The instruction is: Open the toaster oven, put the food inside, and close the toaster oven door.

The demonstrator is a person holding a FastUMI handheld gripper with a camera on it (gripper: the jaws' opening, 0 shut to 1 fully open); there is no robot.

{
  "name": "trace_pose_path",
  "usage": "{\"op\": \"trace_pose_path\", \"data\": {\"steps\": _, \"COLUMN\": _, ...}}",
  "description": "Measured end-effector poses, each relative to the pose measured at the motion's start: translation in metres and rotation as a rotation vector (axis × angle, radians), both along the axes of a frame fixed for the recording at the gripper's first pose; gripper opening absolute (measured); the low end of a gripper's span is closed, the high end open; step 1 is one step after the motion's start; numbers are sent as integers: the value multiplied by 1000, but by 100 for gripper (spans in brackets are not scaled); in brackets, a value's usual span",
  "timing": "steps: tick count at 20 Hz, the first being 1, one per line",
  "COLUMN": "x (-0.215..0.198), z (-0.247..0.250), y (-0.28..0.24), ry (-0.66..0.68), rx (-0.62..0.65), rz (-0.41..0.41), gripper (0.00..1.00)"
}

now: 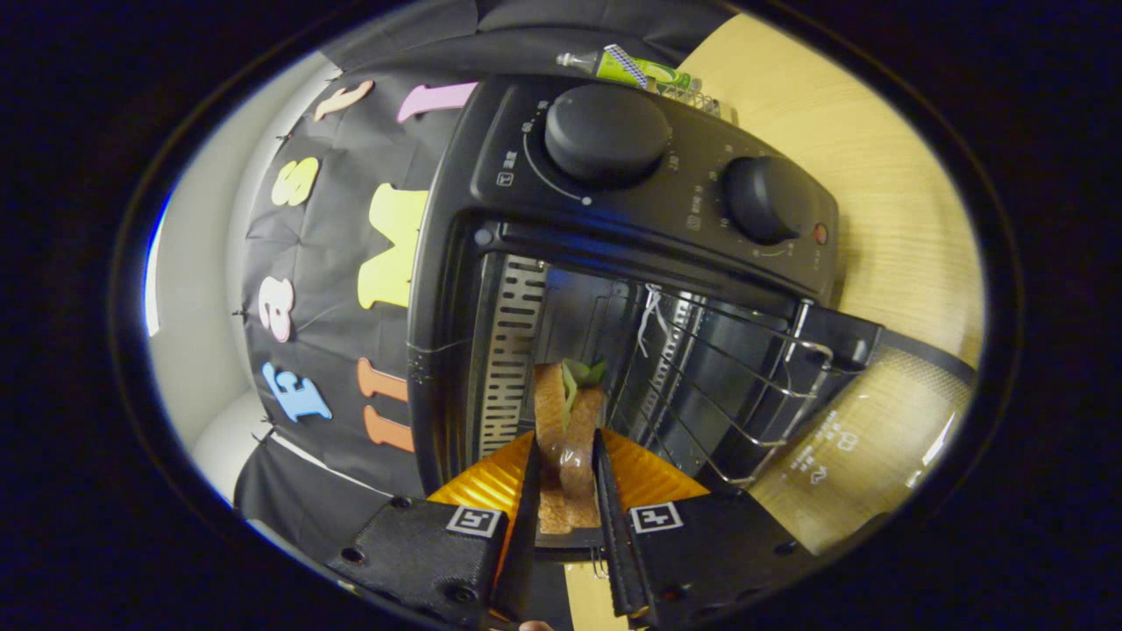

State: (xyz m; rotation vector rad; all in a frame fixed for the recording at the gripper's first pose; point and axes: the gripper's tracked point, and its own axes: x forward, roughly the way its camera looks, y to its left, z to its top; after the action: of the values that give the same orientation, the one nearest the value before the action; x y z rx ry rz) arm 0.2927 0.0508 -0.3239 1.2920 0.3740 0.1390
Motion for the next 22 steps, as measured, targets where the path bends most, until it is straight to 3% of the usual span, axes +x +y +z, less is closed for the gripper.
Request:
{"op": "trace_pose_path", "data": {"steps": 4, "x": 12, "z": -5, "y": 9, "ry": -8, "rx": -12, "rz": -13, "gripper": 40}}
{"op": "trace_pose_path", "data": {"steps": 8, "x": 6, "z": -17, "y": 32, "ry": 25, "rx": -220, "rz": 84, "gripper": 42}}
{"op": "trace_pose_path", "data": {"steps": 16, "x": -2, "z": -25, "y": 35, "ry": 21, "rx": -786, "rz": 272, "gripper": 84}}
{"op": "trace_pose_path", "data": {"steps": 19, "x": -6, "z": -30, "y": 37, "ry": -7, "rx": -903, "rz": 364, "gripper": 100}}
{"op": "trace_pose_path", "data": {"steps": 22, "x": -18, "z": -38, "y": 37, "ry": 10, "rx": -1033, "rz": 432, "gripper": 100}}
